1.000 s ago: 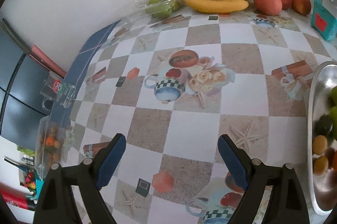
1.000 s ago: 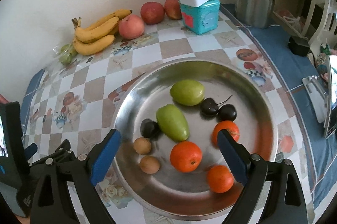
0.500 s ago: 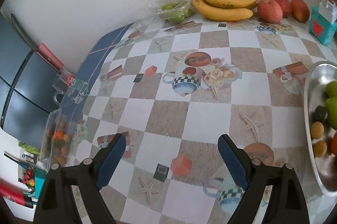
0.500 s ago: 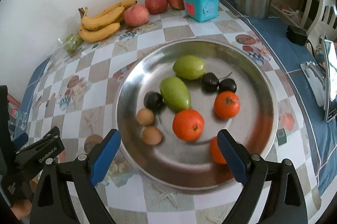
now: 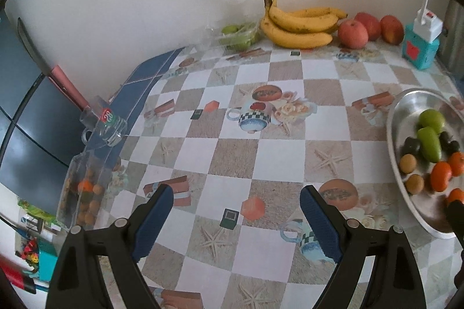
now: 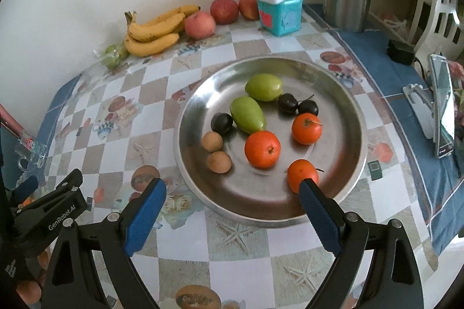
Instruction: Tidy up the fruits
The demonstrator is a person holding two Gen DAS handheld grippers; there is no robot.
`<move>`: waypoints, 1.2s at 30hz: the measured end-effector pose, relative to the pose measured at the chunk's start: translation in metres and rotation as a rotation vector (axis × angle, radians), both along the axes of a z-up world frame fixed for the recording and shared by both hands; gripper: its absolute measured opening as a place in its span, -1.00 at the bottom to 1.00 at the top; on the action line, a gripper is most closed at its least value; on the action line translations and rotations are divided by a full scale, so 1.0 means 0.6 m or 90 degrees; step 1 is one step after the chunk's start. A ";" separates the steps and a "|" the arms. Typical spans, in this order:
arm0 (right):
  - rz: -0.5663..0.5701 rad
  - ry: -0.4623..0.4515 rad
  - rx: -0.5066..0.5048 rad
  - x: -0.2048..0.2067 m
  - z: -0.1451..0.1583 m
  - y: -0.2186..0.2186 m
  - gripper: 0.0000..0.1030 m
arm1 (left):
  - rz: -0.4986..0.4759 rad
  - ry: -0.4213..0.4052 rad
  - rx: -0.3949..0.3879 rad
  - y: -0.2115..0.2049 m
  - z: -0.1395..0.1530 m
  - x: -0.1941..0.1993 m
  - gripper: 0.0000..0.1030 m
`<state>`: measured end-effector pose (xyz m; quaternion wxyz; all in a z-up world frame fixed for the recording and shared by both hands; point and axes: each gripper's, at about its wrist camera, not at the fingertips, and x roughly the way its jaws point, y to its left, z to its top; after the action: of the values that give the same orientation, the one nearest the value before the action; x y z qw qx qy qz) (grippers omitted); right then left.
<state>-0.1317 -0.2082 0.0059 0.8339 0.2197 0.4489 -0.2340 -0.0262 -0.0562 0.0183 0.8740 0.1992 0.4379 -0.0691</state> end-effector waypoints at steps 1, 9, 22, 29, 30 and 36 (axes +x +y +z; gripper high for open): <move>0.000 -0.004 -0.003 -0.004 0.006 0.003 0.81 | -0.003 -0.002 -0.004 0.003 0.005 -0.004 0.77; -0.008 -0.011 -0.018 -0.023 0.026 0.013 0.81 | -0.027 -0.014 -0.019 0.018 0.027 -0.028 0.77; -0.008 -0.014 -0.021 -0.031 0.033 0.016 0.81 | -0.043 -0.005 -0.073 0.038 0.047 -0.036 0.77; 0.001 -0.007 -0.020 -0.026 0.031 0.020 0.81 | -0.042 0.003 -0.089 0.043 0.049 -0.032 0.77; 0.002 -0.006 -0.021 -0.025 0.030 0.020 0.81 | -0.041 0.003 -0.090 0.043 0.049 -0.032 0.77; 0.008 -0.003 -0.023 -0.022 0.029 0.022 0.81 | -0.039 0.002 -0.092 0.044 0.050 -0.032 0.77</move>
<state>-0.1451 -0.1950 0.0234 0.8400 0.2026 0.4444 -0.2364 -0.0452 -0.0297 0.0481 0.8828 0.1488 0.4269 -0.1279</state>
